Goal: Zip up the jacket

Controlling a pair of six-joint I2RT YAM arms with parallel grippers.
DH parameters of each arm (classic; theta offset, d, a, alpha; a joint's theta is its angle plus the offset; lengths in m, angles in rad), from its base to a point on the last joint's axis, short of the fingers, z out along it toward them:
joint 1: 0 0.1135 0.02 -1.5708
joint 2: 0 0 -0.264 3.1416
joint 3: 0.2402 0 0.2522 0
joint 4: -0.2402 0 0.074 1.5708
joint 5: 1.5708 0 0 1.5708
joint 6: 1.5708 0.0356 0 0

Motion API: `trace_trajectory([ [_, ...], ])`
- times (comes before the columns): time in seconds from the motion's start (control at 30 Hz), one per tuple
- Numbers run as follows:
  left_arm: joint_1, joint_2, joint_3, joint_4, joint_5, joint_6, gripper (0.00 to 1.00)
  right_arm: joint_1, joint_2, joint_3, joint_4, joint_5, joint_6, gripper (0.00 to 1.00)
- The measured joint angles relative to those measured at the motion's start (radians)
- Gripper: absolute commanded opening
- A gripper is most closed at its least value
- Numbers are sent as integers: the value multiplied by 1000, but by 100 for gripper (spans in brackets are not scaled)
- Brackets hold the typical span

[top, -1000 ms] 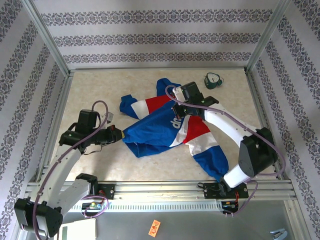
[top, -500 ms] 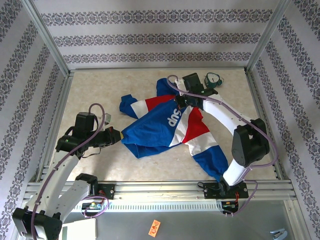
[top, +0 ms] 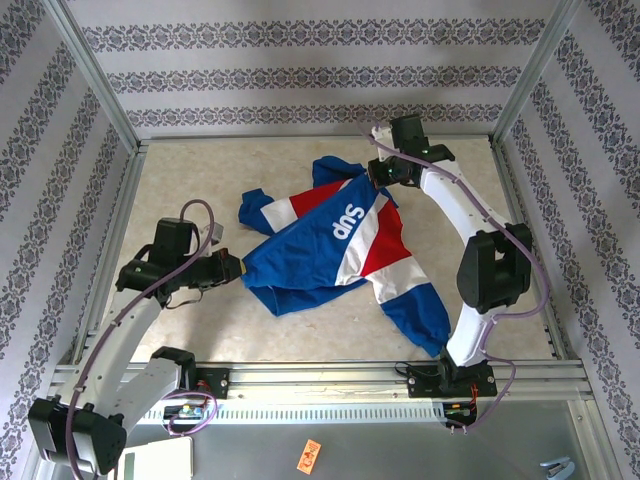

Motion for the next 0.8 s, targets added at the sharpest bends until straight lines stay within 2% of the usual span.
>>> trace_trajectory([
  [0.2,24,58,76,-2,-10,40,0,-9,12,77,-29,7,-26,0],
  [0.43,31,136,117,-4,-11,80,0,-15,11,82,-35,37,-48,0],
  [0.57,43,140,64,26,12,79,0,-15,29,69,-35,35,-48,0],
  [0.8,51,141,-84,113,42,38,0,-15,187,69,-47,1,-46,0],
])
